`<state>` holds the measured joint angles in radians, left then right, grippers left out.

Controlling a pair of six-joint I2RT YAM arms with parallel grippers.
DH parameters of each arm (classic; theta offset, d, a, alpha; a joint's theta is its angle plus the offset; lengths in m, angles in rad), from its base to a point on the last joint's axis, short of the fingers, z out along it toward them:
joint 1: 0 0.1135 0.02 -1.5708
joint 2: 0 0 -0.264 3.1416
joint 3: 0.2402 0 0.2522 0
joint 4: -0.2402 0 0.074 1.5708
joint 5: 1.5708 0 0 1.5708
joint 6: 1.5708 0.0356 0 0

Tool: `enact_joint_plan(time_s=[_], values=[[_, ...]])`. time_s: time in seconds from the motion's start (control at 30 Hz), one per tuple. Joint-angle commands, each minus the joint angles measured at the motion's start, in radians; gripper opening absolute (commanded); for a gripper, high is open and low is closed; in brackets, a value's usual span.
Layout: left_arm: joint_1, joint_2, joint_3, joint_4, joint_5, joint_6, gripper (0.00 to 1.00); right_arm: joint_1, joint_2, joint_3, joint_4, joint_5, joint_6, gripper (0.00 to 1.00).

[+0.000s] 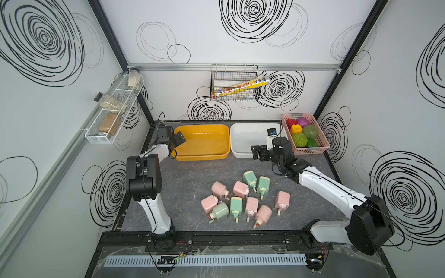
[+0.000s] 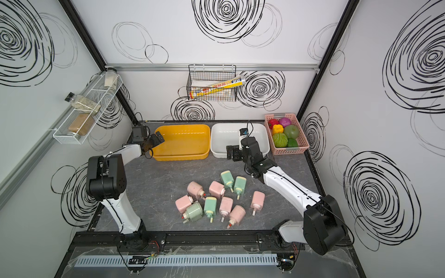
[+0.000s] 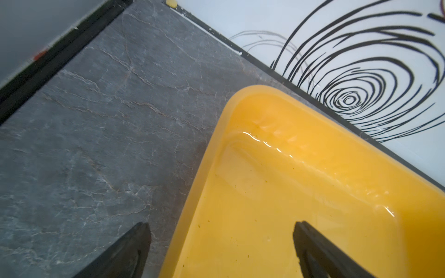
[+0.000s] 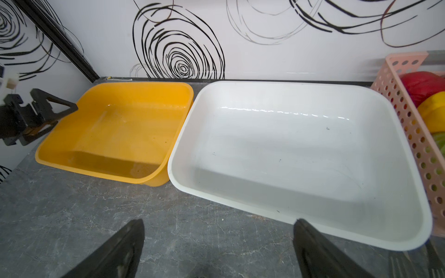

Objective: Place the pencil sharpeners by color into the storage box
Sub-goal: Move the storage box to the center of the board, then pick up the pencil sharpener from the center of the board.

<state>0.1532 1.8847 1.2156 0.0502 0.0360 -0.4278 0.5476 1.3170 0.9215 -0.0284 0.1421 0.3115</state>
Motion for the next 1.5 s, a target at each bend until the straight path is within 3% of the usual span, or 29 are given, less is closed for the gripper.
enact_joint_plan(time_s=[0.0,0.23,0.43,0.6,0.8,1.07,1.3,1.47], values=[[-0.008,-0.098,-0.035,0.029,-0.056,0.005,0.99,0.004,-0.041,-0.014,-0.100,0.048,0.032,1.00],[-0.129,-0.285,-0.164,0.058,-0.172,-0.043,0.99,0.005,-0.145,-0.091,-0.265,0.035,0.122,1.00],[-0.423,-0.426,-0.244,0.037,-0.284,-0.073,0.99,0.006,-0.272,-0.138,-0.467,0.086,0.218,1.00],[-0.665,-0.484,-0.271,0.031,-0.181,-0.059,0.99,0.005,-0.353,-0.174,-0.579,0.073,0.250,1.00],[-0.913,-0.525,-0.288,-0.007,-0.135,-0.003,0.99,0.005,-0.391,-0.199,-0.703,0.049,0.301,1.00],[-1.185,-0.578,-0.351,-0.002,-0.018,0.225,0.99,0.006,-0.454,-0.210,-0.823,0.028,0.404,1.00],[-1.239,-0.571,-0.392,0.015,0.111,0.310,0.99,0.009,-0.518,-0.270,-0.871,-0.038,0.494,1.00],[-1.245,-0.576,-0.421,0.044,0.181,0.346,0.99,0.037,-0.521,-0.285,-0.872,0.009,0.554,0.98]])
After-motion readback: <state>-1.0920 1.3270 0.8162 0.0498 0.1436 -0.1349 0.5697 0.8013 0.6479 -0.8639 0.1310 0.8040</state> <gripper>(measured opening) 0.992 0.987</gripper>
